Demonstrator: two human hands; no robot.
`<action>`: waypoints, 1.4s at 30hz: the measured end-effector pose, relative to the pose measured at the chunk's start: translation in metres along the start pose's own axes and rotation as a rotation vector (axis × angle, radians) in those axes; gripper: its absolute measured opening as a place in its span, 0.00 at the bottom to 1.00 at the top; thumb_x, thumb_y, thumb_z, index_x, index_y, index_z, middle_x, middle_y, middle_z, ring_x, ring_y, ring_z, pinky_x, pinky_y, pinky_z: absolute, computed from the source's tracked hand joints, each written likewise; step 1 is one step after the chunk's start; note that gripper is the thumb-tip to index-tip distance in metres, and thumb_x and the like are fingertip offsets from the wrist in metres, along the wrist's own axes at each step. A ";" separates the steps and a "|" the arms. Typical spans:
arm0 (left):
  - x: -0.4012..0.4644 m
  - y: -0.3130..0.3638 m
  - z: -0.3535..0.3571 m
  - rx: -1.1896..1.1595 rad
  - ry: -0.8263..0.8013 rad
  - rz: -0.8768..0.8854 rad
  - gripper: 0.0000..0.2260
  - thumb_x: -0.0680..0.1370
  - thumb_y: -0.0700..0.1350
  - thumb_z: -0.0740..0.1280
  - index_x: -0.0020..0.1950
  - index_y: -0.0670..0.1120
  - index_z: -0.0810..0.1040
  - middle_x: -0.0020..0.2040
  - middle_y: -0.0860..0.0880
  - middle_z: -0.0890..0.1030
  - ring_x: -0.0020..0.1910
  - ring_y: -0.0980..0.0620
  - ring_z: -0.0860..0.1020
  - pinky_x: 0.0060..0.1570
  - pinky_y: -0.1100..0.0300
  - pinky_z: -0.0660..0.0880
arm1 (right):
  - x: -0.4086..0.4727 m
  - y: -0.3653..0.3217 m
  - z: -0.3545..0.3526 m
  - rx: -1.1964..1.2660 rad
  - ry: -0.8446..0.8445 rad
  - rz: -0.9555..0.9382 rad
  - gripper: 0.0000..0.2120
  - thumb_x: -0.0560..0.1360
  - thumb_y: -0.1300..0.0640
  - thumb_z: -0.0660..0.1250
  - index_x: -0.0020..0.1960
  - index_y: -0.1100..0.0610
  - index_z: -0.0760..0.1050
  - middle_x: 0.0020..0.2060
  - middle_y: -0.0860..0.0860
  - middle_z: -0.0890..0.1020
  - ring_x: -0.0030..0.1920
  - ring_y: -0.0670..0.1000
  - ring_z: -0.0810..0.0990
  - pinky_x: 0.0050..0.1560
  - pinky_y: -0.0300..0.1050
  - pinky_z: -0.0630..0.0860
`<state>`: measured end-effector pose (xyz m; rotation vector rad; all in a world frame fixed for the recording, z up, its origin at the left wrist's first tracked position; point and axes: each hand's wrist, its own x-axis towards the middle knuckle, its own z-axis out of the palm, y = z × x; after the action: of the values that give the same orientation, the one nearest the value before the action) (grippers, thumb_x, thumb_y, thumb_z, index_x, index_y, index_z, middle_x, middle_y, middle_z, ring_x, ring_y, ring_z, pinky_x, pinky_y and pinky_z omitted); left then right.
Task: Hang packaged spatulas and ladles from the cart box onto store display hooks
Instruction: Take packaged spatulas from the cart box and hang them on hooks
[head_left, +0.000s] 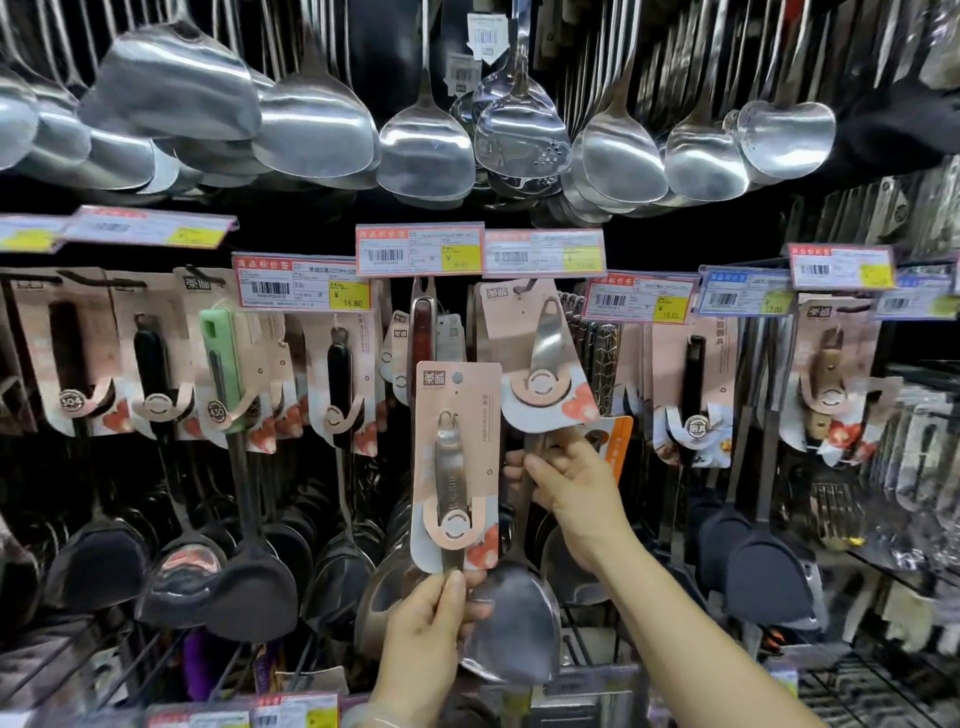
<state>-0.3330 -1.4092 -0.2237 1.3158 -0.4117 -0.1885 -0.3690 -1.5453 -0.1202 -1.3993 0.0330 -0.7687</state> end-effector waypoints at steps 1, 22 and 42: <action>0.000 -0.001 0.001 -0.015 0.000 -0.006 0.11 0.79 0.41 0.60 0.45 0.45 0.83 0.33 0.43 0.84 0.39 0.47 0.83 0.35 0.62 0.73 | 0.002 -0.003 -0.001 -0.006 -0.010 0.000 0.15 0.76 0.72 0.59 0.55 0.54 0.70 0.36 0.53 0.83 0.35 0.47 0.84 0.41 0.42 0.81; -0.006 0.013 0.026 -0.065 -0.026 -0.042 0.12 0.80 0.38 0.55 0.42 0.41 0.76 0.32 0.50 0.83 0.26 0.61 0.78 0.26 0.72 0.71 | -0.020 0.000 -0.031 -0.100 -0.077 -0.087 0.16 0.75 0.75 0.57 0.53 0.57 0.72 0.36 0.52 0.81 0.37 0.47 0.82 0.42 0.37 0.79; -0.009 0.029 0.064 -0.255 0.008 -0.113 0.12 0.80 0.46 0.58 0.44 0.41 0.76 0.21 0.53 0.71 0.20 0.56 0.70 0.19 0.65 0.69 | -0.082 0.048 -0.051 -0.079 -0.080 0.172 0.22 0.74 0.77 0.58 0.59 0.54 0.67 0.39 0.58 0.82 0.38 0.52 0.82 0.41 0.43 0.79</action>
<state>-0.3694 -1.4556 -0.1849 1.0891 -0.2956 -0.3201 -0.4322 -1.5498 -0.2073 -1.4802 0.1210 -0.5738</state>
